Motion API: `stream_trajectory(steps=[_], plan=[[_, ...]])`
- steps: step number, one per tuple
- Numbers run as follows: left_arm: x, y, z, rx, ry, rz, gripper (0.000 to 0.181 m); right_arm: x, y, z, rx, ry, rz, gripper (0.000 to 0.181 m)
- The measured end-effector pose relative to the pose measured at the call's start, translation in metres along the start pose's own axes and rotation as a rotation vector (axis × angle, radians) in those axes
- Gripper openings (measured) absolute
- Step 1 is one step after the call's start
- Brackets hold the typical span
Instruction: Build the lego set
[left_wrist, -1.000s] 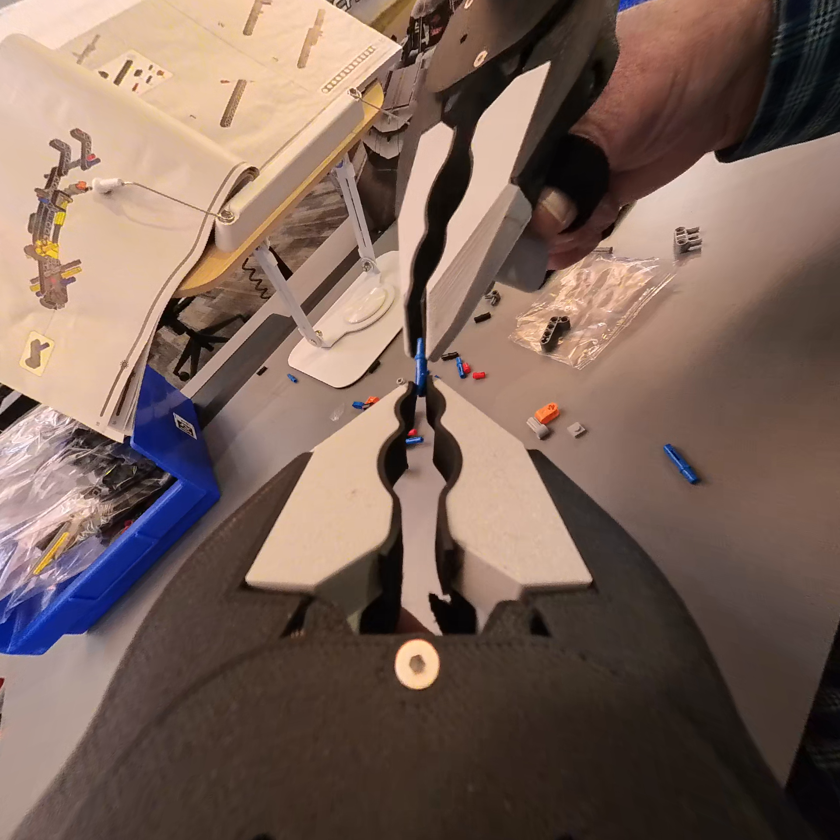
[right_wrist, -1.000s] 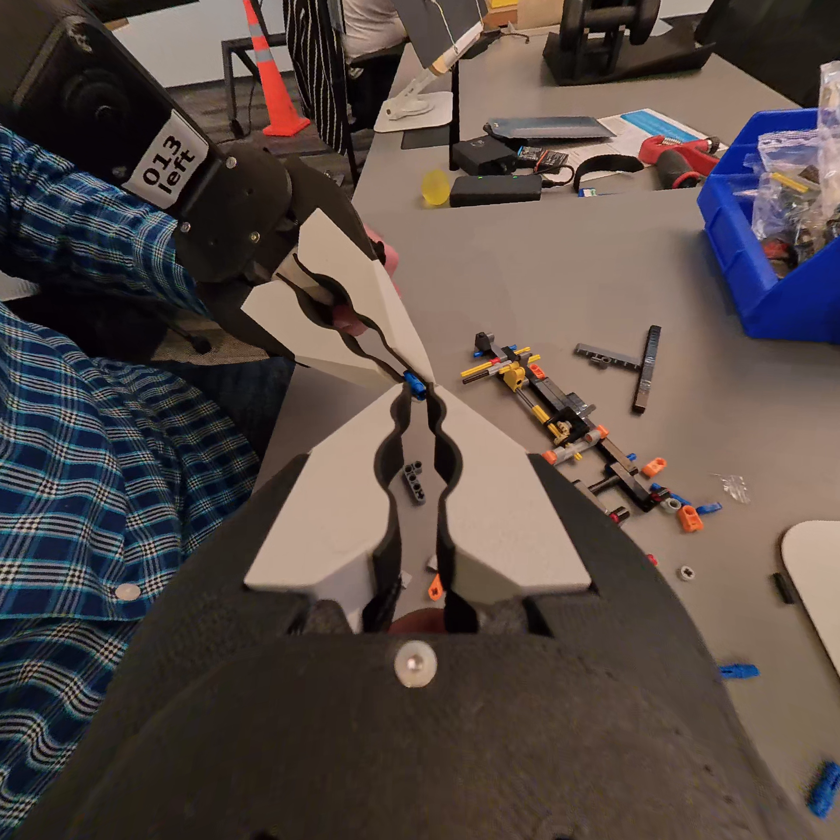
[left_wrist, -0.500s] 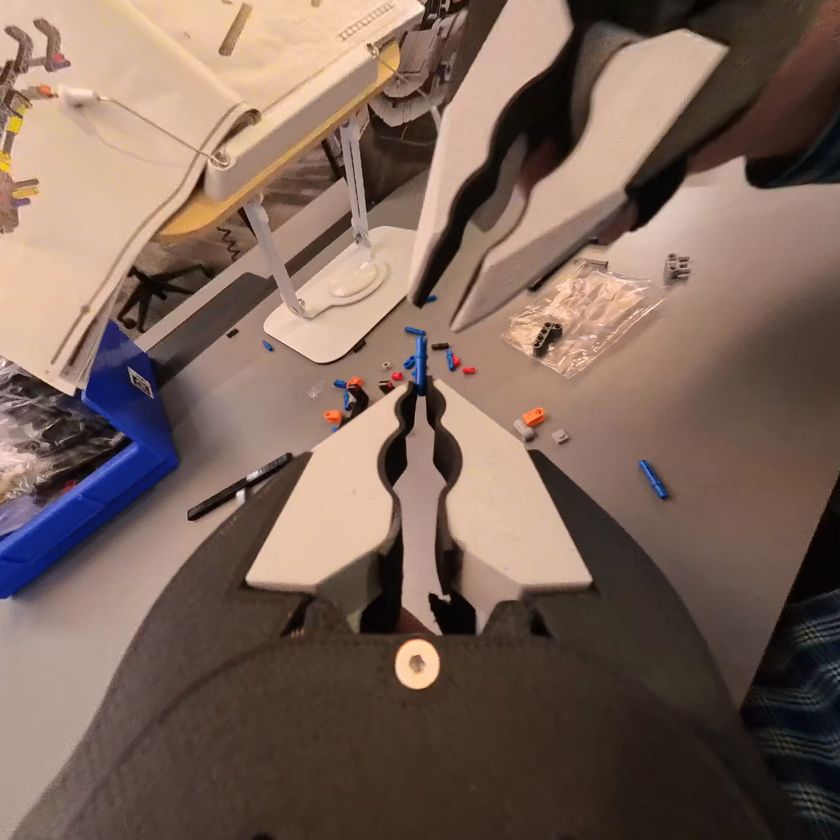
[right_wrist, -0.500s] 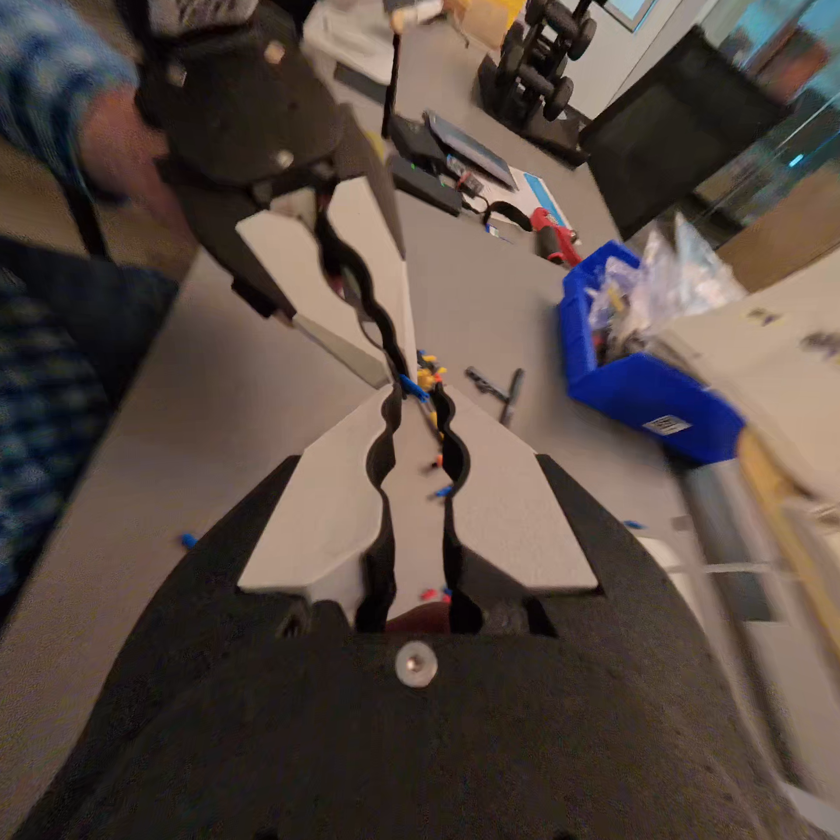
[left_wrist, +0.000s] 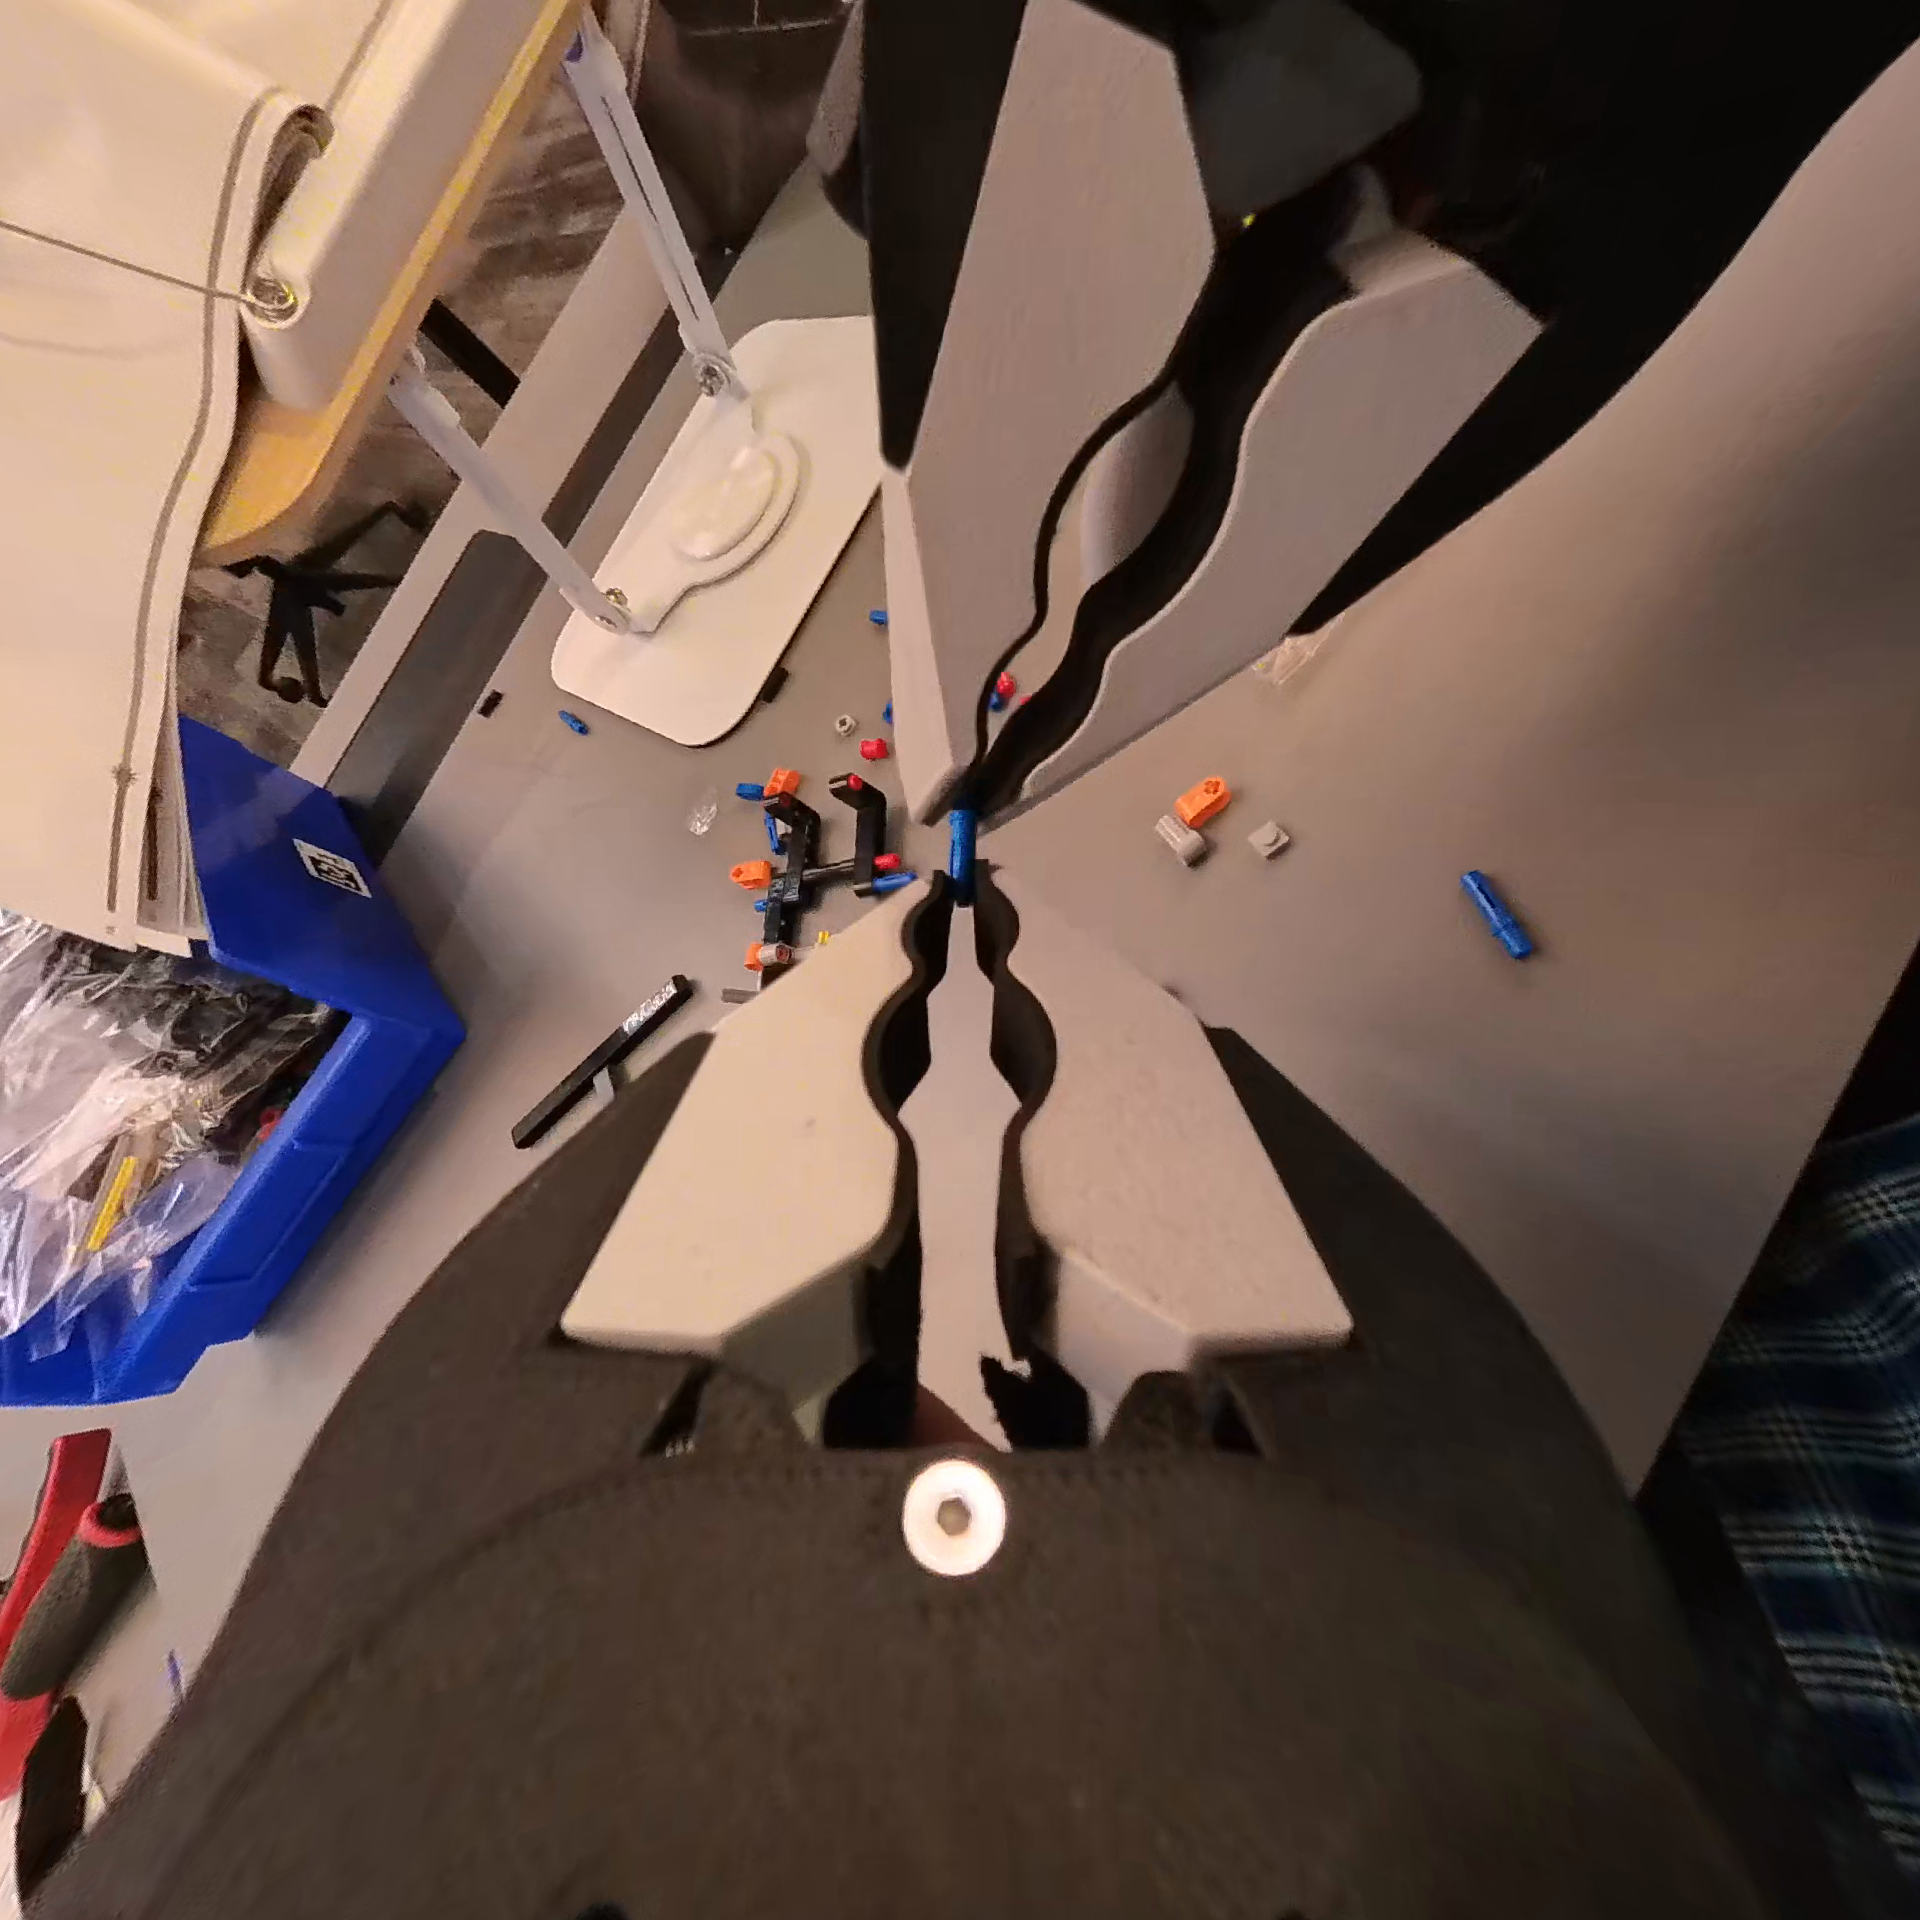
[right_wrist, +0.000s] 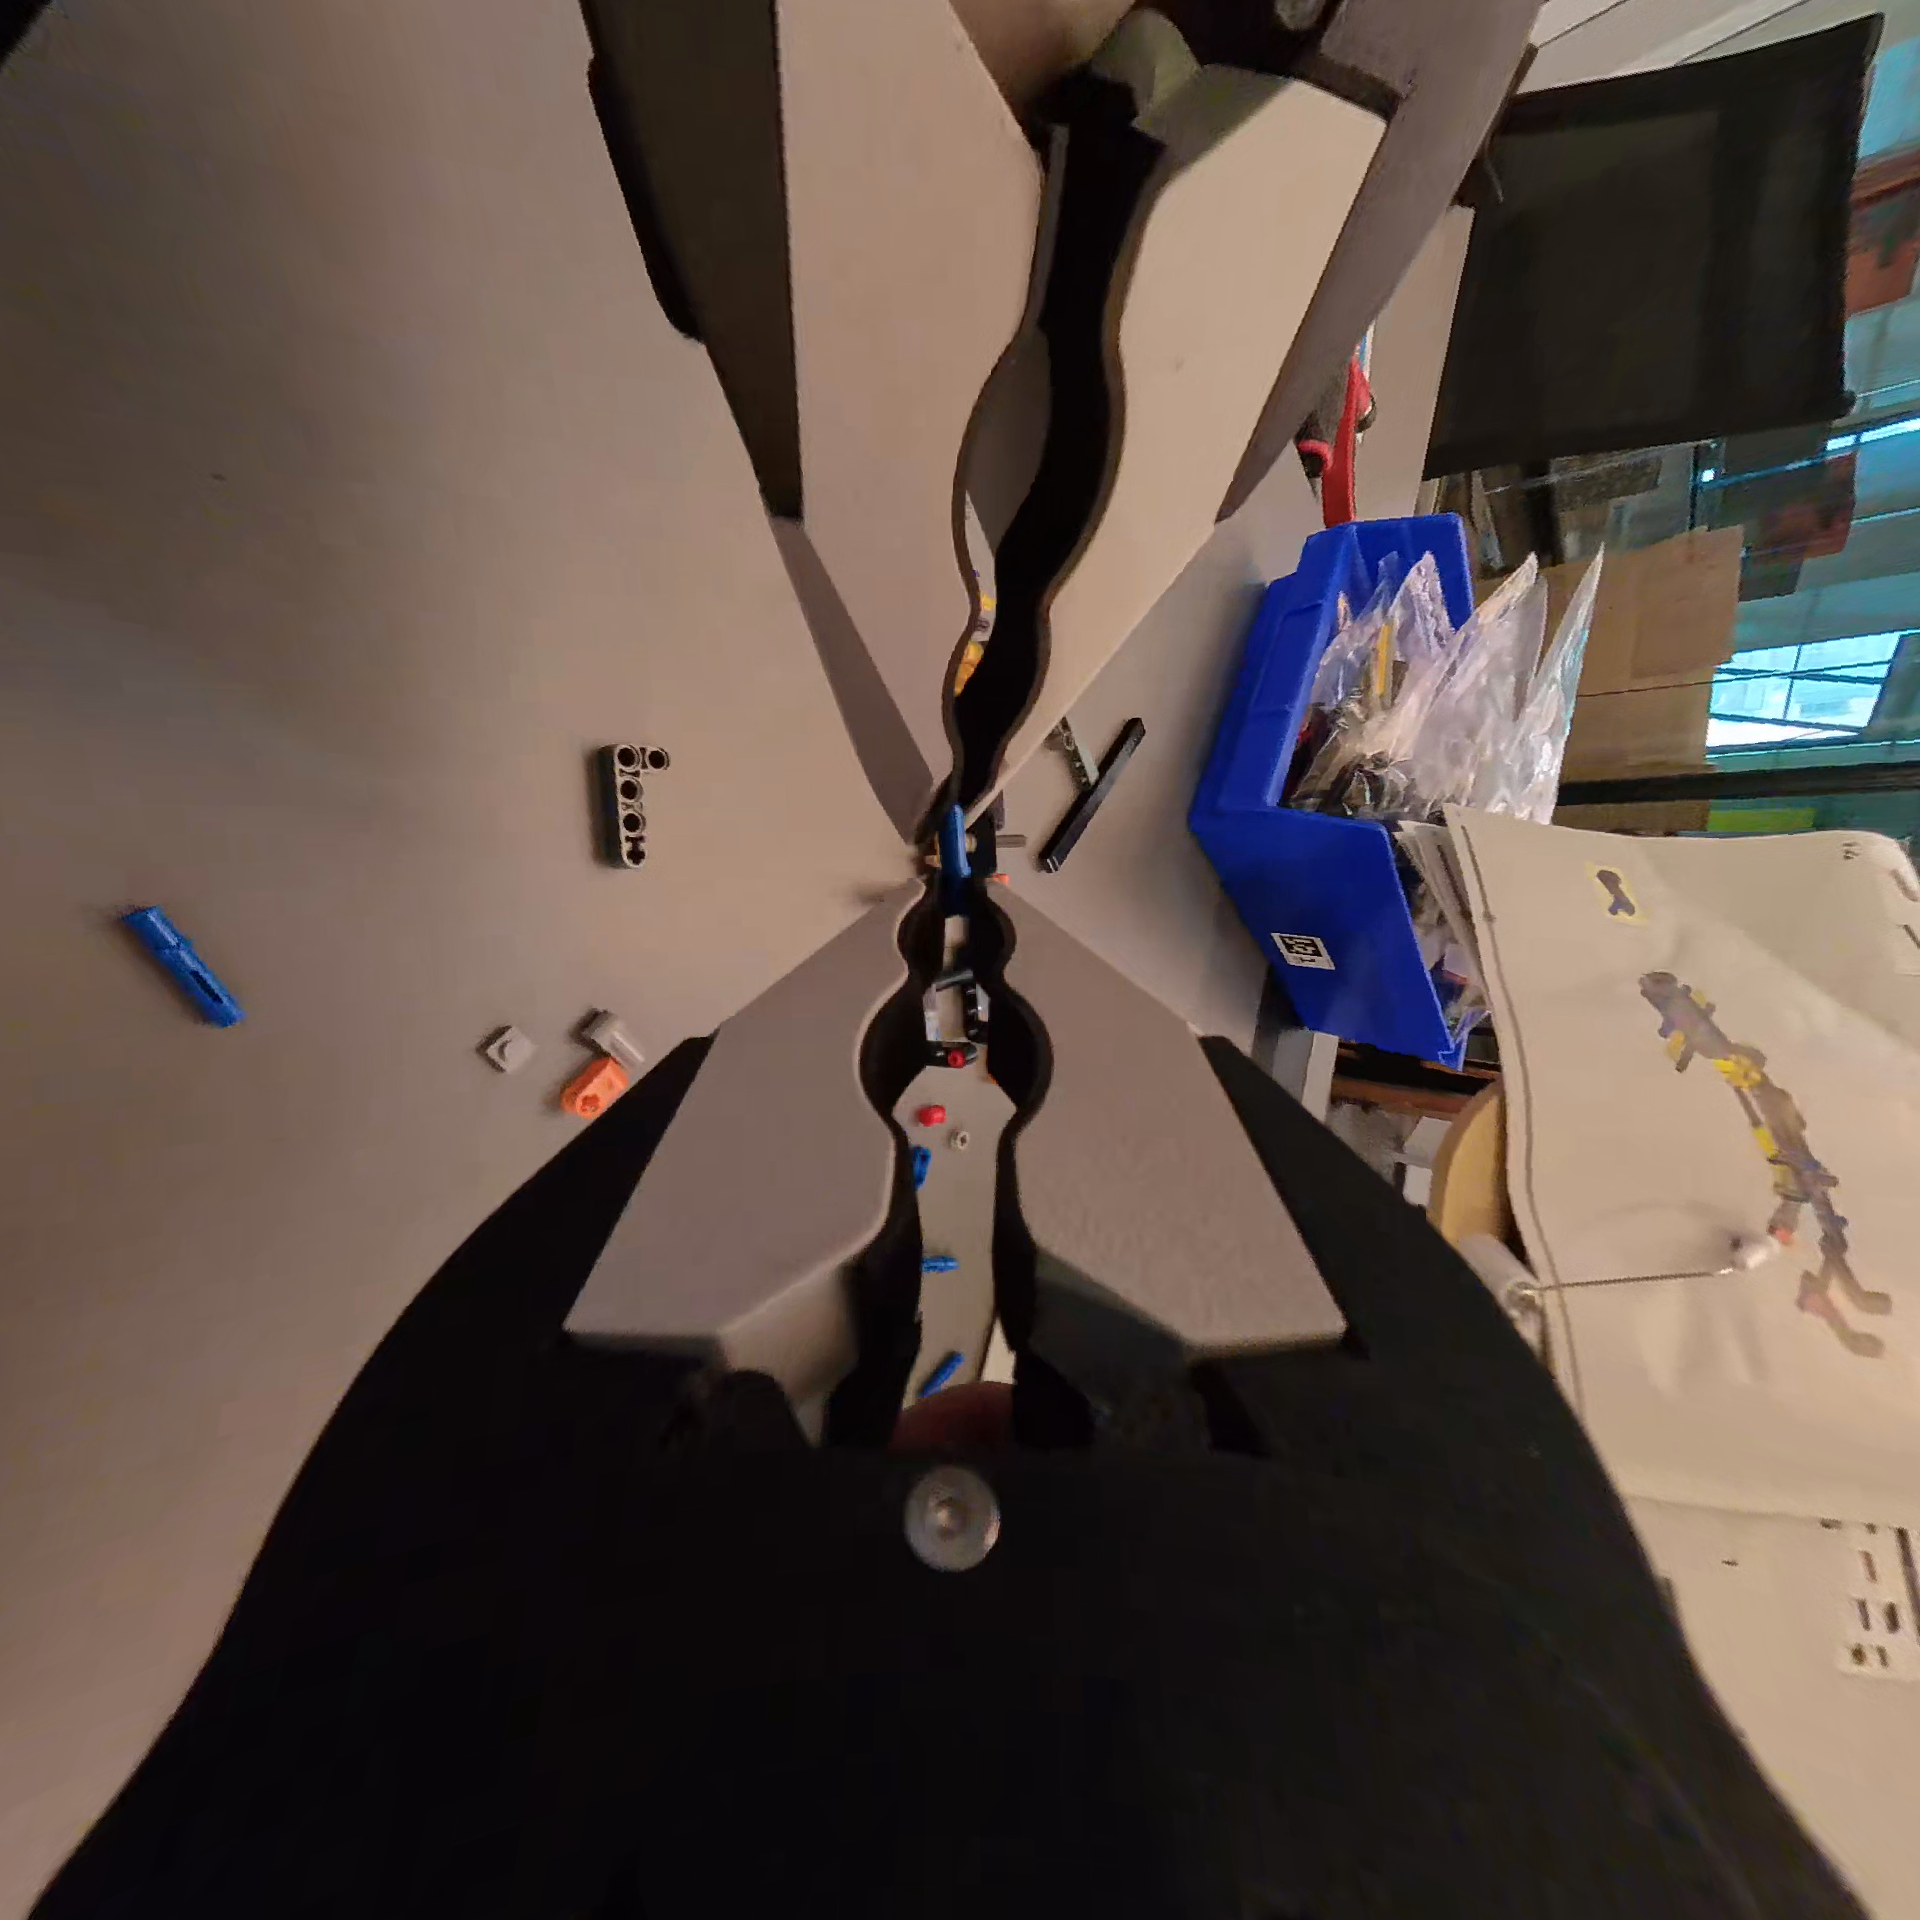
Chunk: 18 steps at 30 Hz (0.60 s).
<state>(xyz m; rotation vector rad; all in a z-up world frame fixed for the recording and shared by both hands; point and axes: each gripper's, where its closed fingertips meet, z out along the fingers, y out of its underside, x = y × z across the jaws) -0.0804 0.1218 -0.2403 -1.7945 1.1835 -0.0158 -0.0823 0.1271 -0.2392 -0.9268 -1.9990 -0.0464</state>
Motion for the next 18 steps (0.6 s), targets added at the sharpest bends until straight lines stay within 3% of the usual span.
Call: stream_trajectory(steps=[7, 11, 15, 18], plan=[[-0.008, -0.008, -0.005, 0.087, 0.007, -0.119, 0.004, 0.008, -0.005, -0.004, 0.159, 0.000, 0.283, 0.001], [-0.012, -0.010, -0.008, 0.142, 0.034, -0.242, 0.007, 0.012, -0.006, -0.004, 0.199, 0.042, 0.339, 0.001], [-0.012, -0.012, -0.013, 0.243, 0.199, -0.553, 0.023, 0.018, -0.006, -0.005, 0.217, 0.097, 0.352, 0.000], [-0.018, -0.014, -0.018, 0.308, 0.253, -0.690, 0.025, 0.021, -0.008, -0.008, 0.229, 0.131, 0.336, 0.001]])
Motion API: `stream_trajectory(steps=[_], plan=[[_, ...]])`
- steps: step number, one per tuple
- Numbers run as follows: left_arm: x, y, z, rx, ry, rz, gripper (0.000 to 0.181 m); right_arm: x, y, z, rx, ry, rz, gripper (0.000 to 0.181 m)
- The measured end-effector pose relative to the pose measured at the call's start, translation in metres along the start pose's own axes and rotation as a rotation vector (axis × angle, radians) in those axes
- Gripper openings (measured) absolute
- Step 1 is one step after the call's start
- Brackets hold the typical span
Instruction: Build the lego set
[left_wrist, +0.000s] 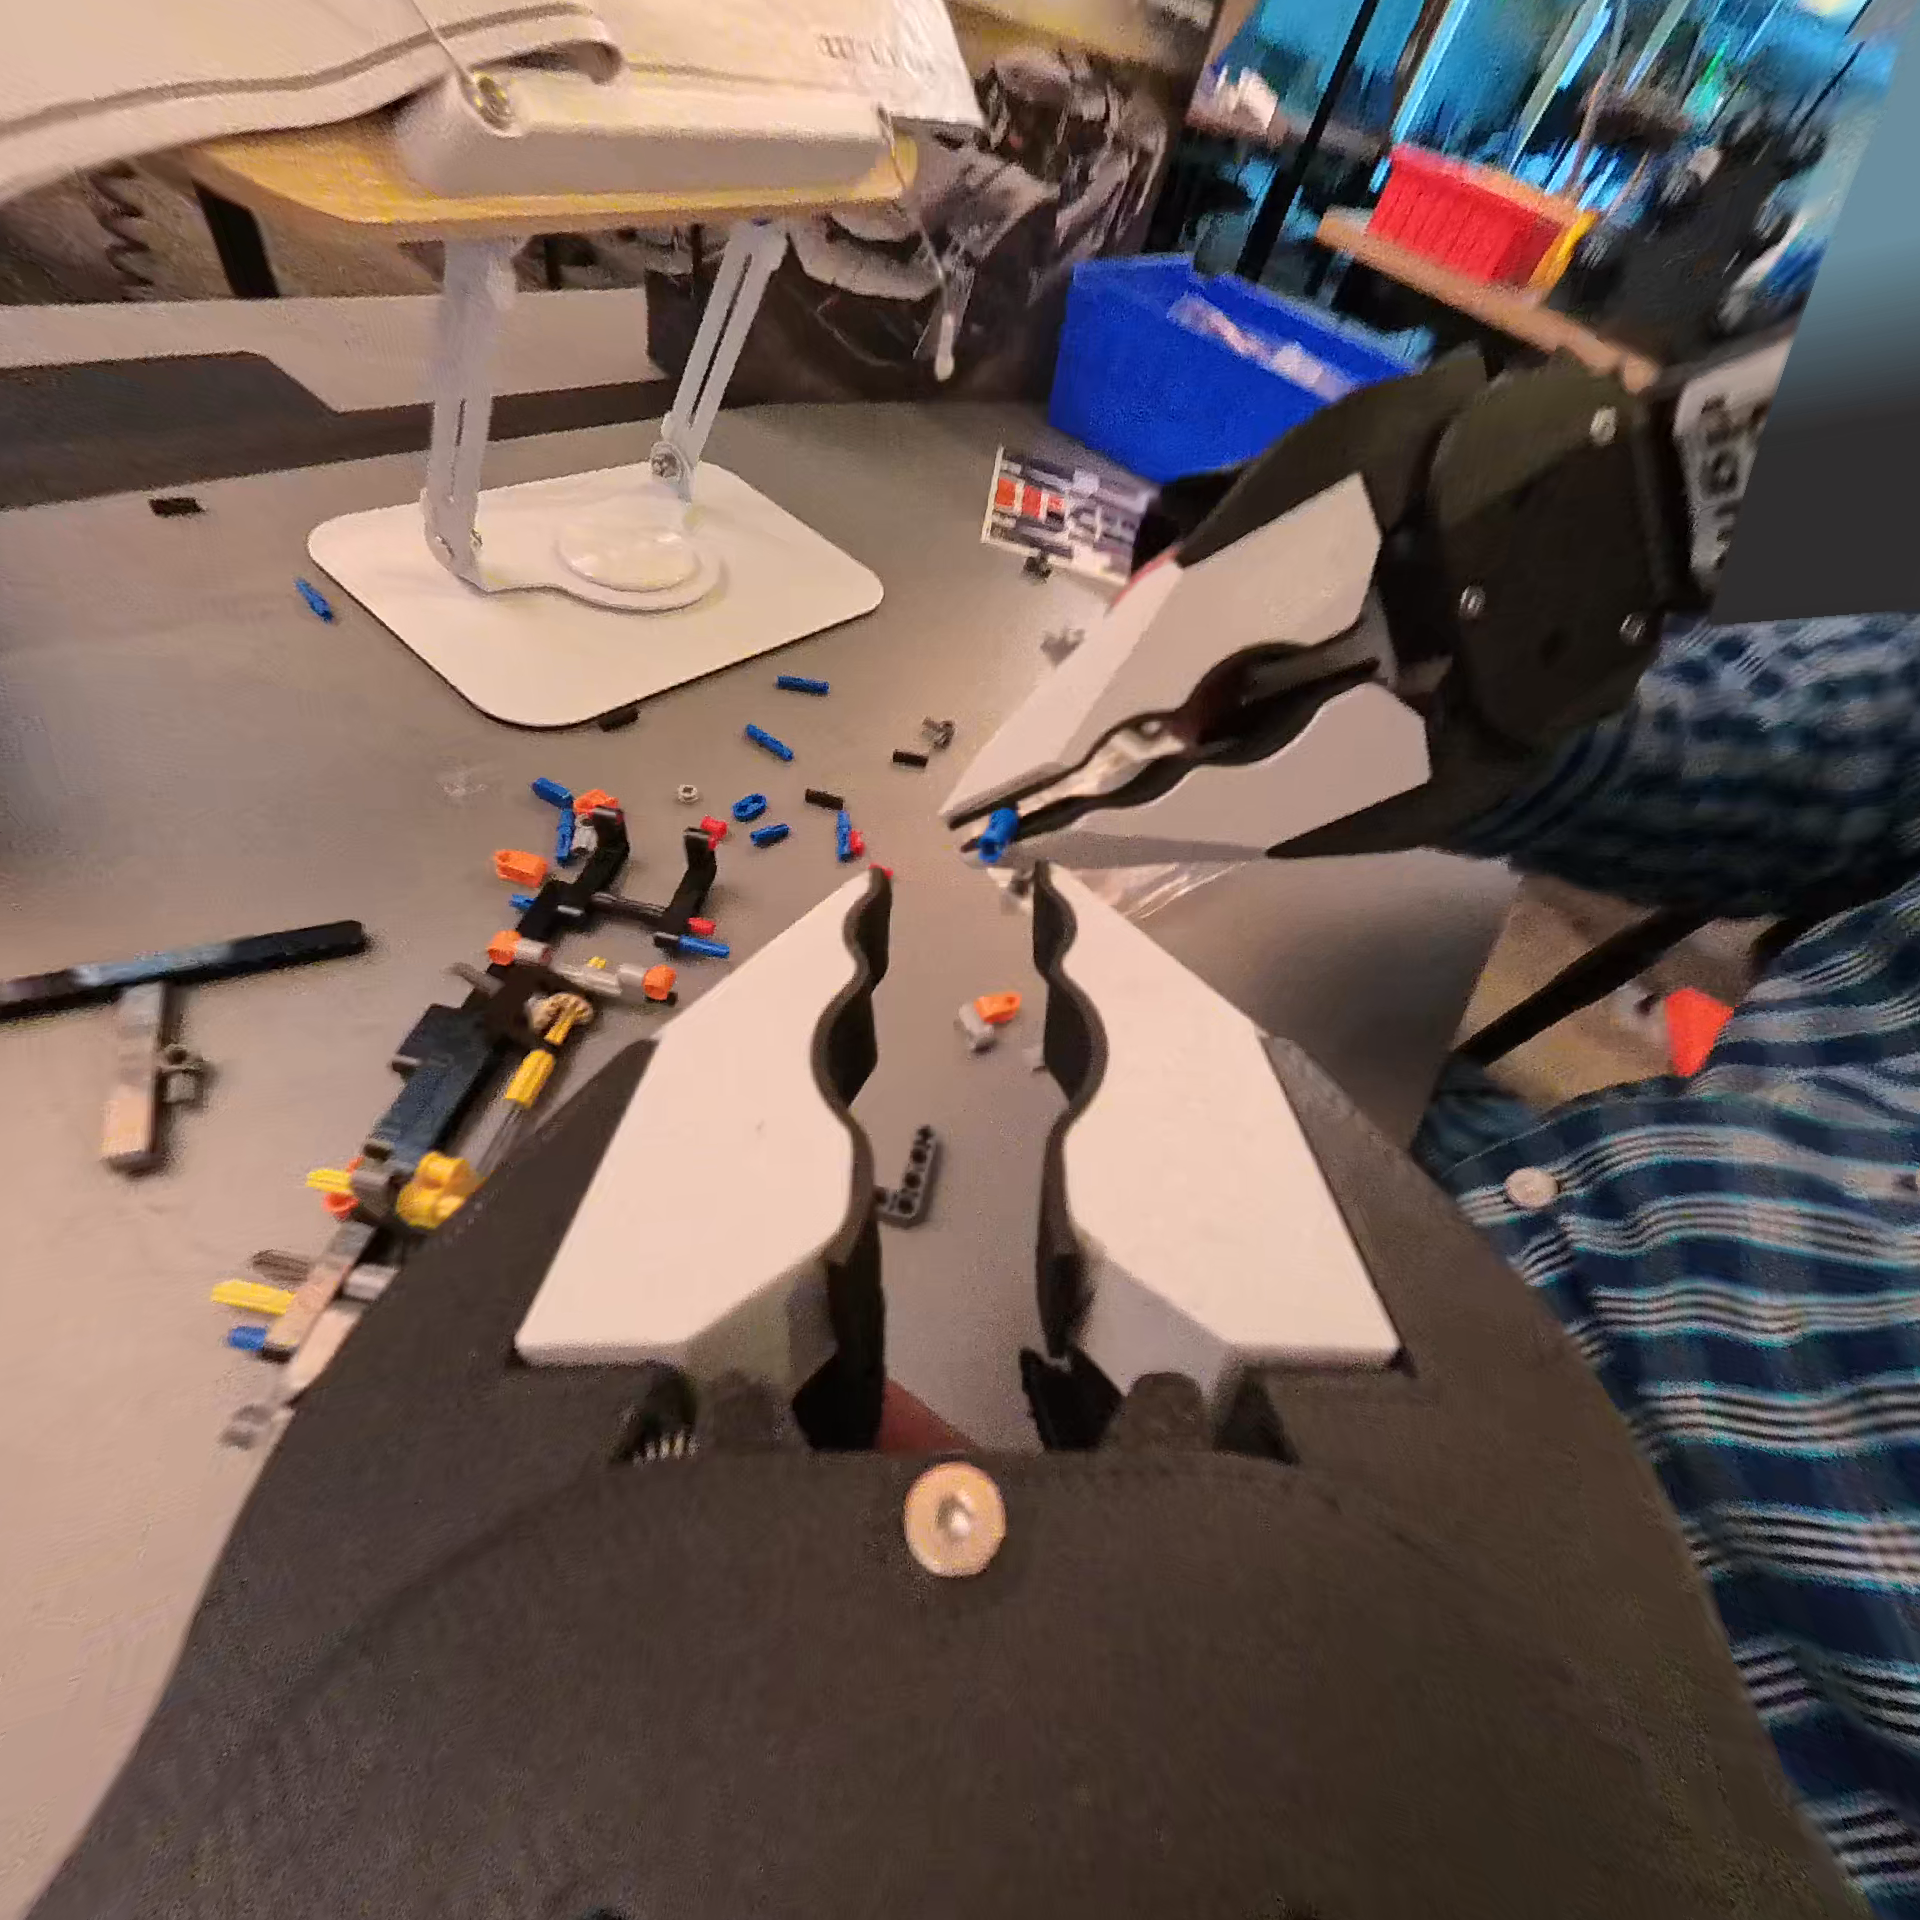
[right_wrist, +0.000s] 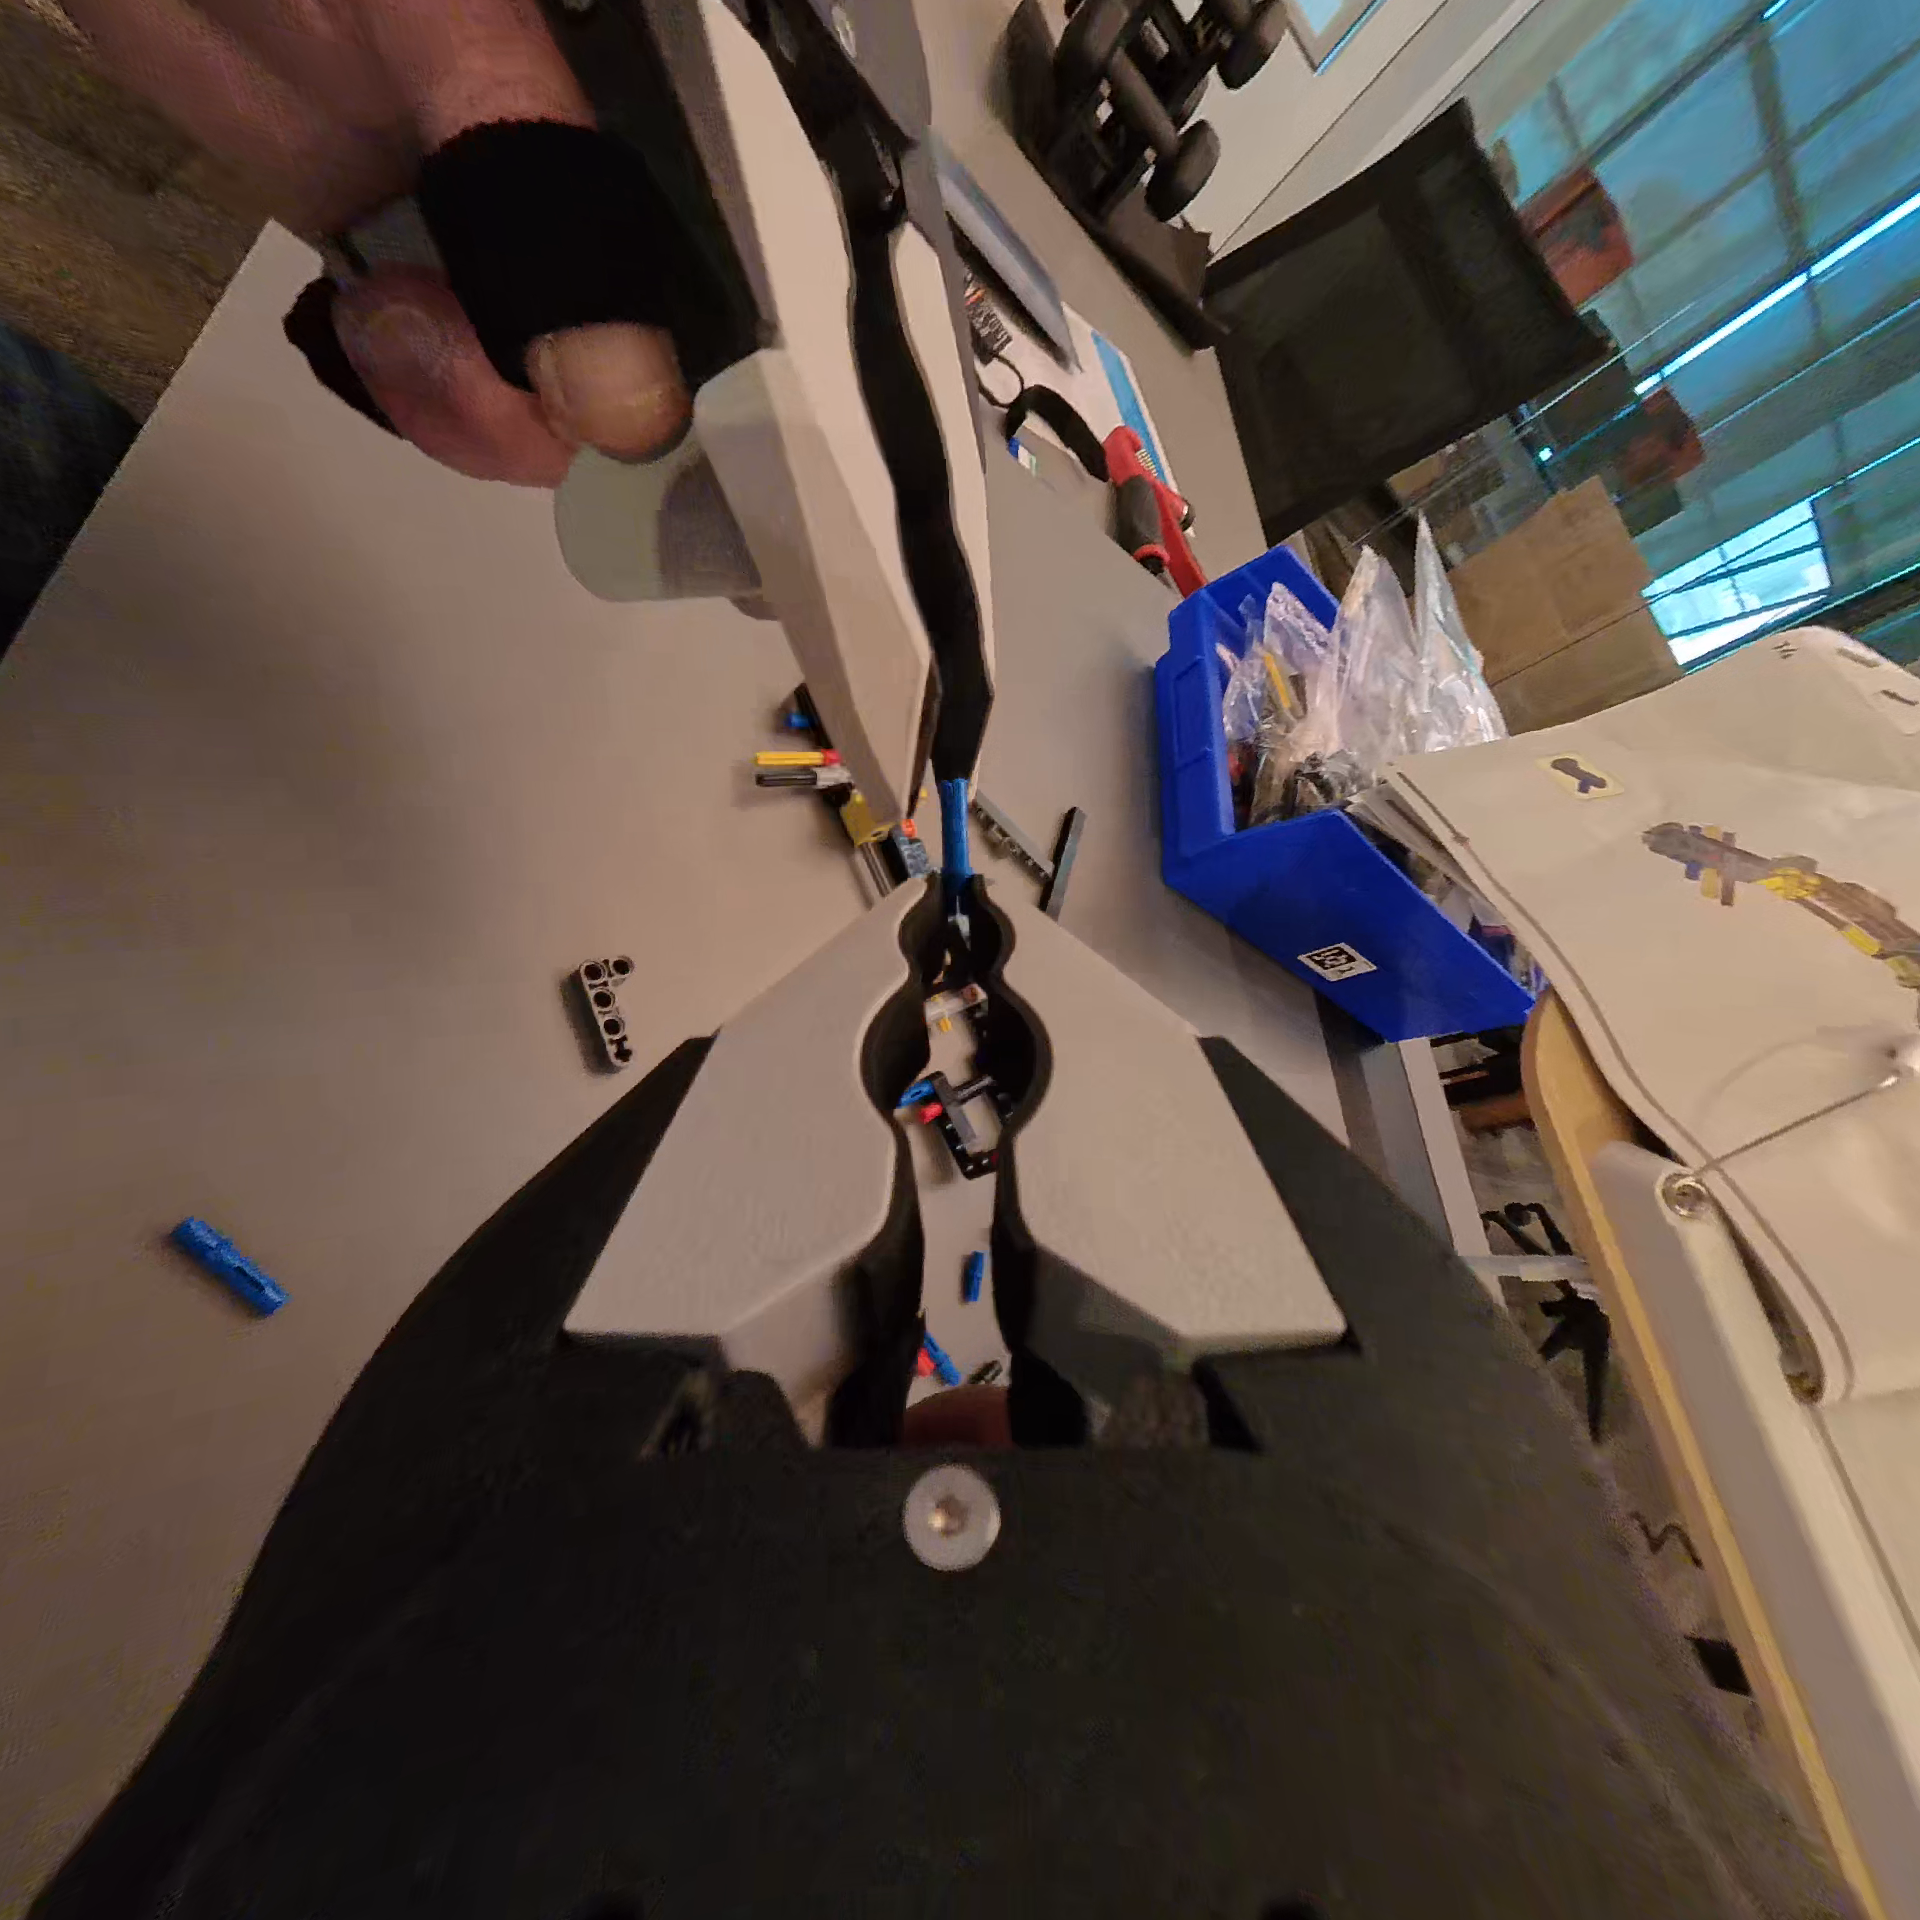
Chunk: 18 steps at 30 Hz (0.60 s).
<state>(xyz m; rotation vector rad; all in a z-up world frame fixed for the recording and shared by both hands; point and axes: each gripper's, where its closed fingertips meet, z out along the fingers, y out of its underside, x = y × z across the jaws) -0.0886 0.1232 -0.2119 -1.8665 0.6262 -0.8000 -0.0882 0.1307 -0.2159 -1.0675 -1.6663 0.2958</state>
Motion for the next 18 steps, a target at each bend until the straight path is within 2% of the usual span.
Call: stream_trajectory(steps=[7, 12, 18], plan=[[0.0062, -0.0052, 0.0034, 0.058, 0.075, -0.123, 0.019, -0.0019, -0.0023, 0.0004, 0.005, 0.027, -0.045, 0.001], [0.0060, -0.0063, 0.0033, 0.065, 0.073, -0.127, 0.005, -0.0011, -0.0023, 0.0020, 0.004, 0.043, -0.050, 0.001], [0.0056, -0.0024, 0.0054, 0.047, 0.060, -0.116, 0.002, -0.0044, 0.0008, 0.0056, 0.002, 0.038, -0.030, 0.001]])
